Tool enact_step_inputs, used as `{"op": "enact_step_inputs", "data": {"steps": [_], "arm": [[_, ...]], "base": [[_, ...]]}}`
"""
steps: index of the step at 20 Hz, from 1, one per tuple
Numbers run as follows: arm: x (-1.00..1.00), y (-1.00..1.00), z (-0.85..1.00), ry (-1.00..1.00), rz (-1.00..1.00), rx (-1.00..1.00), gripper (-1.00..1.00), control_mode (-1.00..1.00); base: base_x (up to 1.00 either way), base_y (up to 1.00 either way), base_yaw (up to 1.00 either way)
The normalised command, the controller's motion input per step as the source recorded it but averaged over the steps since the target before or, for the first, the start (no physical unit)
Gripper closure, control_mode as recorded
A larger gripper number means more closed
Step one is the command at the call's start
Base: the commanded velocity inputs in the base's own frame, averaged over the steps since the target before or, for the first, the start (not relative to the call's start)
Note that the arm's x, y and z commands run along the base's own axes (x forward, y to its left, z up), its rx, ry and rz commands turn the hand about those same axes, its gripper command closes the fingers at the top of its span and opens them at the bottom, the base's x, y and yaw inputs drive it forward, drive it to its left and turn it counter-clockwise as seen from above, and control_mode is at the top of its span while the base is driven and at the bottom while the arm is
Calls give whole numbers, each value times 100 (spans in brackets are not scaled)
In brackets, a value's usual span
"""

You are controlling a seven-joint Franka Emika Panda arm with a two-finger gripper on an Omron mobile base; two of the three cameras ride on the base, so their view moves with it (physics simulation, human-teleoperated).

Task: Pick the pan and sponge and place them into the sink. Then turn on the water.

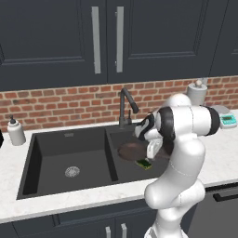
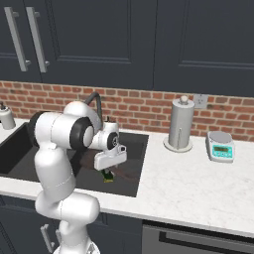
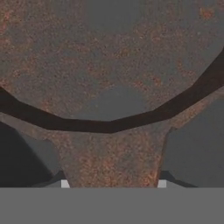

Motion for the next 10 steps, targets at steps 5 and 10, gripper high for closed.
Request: {"op": "enact_step_inputs", "data": {"steps": [5, 10], "arm": [[13, 5, -37, 0, -2, 0, 100, -100], [22, 0, -43, 0, -3, 0, 100, -100]], "base": [[0, 0, 0], [0, 0, 0]]}}
